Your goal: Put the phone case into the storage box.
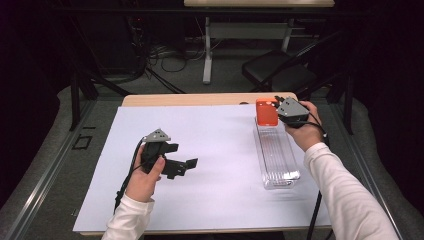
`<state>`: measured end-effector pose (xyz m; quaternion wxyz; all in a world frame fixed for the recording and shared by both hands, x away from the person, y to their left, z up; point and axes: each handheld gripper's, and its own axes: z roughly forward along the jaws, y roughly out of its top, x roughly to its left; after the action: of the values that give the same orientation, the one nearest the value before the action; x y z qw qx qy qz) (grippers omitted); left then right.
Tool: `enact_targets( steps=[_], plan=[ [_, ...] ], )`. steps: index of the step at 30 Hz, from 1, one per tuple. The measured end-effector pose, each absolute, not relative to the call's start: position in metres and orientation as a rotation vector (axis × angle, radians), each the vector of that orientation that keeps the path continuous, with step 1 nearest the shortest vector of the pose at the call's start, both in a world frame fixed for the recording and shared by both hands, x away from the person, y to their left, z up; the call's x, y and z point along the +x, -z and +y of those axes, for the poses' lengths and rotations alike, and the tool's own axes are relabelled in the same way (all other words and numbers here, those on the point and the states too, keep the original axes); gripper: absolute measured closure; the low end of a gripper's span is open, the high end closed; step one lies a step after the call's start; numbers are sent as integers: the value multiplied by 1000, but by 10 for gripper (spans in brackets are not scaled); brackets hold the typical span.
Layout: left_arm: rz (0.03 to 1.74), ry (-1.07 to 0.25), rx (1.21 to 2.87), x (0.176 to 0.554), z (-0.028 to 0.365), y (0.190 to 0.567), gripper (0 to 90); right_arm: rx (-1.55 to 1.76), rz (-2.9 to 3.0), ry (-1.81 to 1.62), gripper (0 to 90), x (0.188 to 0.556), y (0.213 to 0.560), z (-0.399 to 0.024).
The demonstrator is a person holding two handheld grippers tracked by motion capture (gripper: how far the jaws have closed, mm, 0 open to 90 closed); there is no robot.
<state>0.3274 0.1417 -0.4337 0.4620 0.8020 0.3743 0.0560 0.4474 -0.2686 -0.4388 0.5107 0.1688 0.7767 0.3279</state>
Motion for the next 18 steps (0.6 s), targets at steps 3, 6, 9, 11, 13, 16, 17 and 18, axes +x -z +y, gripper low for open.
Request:
enact_targets(
  steps=[3,6,9,11,13,16,17,18],
  plan=[
    [919,-135,1972,327,142,433,82,407,1868,-793,800,448,442,-268],
    [921,-139,1968,327,142,434,82,411,1873,-792,800,449,447,-268],
    [920,-140,1970,327,141,434,83,408,1877,-785,800,449,452,-268],
    [921,-135,1969,327,141,434,82,414,1870,-788,800,449,454,-269],
    [924,-134,1969,327,140,435,82,423,1868,-796,800,450,456,-270],
    [927,-135,1969,328,140,435,82,430,1858,-799,801,450,459,-271],
    [926,-133,1971,328,140,435,83,430,1856,-801,800,450,460,-272],
    [925,-135,1971,328,141,435,83,431,1855,-799,800,450,461,-272]
  ],
)
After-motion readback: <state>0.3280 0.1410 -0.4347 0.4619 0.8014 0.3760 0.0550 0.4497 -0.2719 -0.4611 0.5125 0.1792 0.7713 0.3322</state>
